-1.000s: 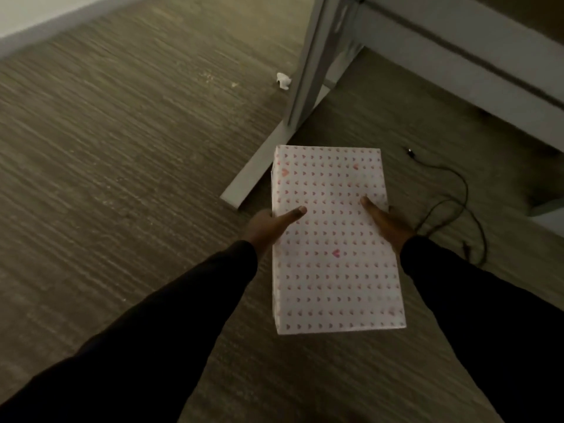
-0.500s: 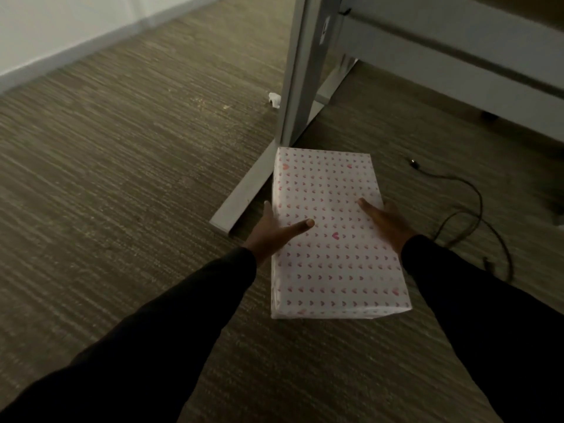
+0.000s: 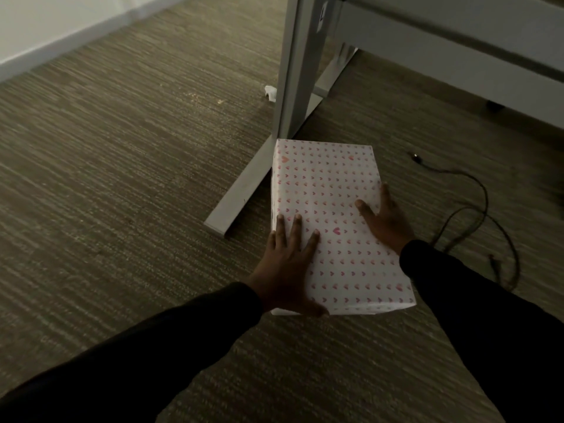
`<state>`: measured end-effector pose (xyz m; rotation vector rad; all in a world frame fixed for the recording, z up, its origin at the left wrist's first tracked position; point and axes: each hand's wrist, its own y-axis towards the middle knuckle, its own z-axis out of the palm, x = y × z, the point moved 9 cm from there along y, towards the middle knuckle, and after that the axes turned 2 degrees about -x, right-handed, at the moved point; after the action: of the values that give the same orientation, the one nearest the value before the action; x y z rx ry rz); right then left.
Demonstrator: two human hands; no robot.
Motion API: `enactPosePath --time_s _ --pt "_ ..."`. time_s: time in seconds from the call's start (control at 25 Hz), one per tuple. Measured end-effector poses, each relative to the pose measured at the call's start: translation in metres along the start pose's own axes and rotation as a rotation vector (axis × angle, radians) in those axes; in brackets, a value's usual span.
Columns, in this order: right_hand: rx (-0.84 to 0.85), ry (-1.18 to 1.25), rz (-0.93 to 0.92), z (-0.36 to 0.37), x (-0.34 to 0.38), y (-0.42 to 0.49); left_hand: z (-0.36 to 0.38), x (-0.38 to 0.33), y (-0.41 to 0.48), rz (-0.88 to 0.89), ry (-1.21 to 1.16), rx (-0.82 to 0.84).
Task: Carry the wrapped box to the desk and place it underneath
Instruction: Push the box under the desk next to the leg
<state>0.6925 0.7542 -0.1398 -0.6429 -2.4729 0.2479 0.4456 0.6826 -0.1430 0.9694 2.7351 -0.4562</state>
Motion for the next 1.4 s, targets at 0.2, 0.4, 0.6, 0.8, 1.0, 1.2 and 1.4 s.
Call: enactPosePath --time_s 0.2,0.4,0.6,0.8,1.0,1.2,1.4 --pt "0.038 -0.027 0.059 -0.010 0.008 0.015 -0.012 0.010 0.028 0.004 0.047 0.011" --pt "-0.061 -0.188 -0.111 -0.017 0.015 0.000 -0.029 -0.022 0.040 0.157 0.172 -0.186" --pt "-0.089 -0.142 -0.075 -0.013 0.000 -0.004 -0.005 -0.027 0.038 0.266 0.240 -0.153" --pt "-0.080 -0.073 -0.024 -0.006 0.002 0.002 -0.010 -0.005 0.049 0.327 0.305 -0.130" --pt "-0.131 0.138 -0.021 -0.001 0.026 -0.006 -0.037 0.039 0.049 0.273 0.328 -0.151" --pt "-0.200 0.457 0.090 0.020 0.028 -0.023 -0.029 0.059 0.030 0.142 0.348 -0.239" --pt "-0.178 0.472 0.087 0.030 0.044 -0.014 -0.036 0.080 0.036 0.091 0.300 -0.259"
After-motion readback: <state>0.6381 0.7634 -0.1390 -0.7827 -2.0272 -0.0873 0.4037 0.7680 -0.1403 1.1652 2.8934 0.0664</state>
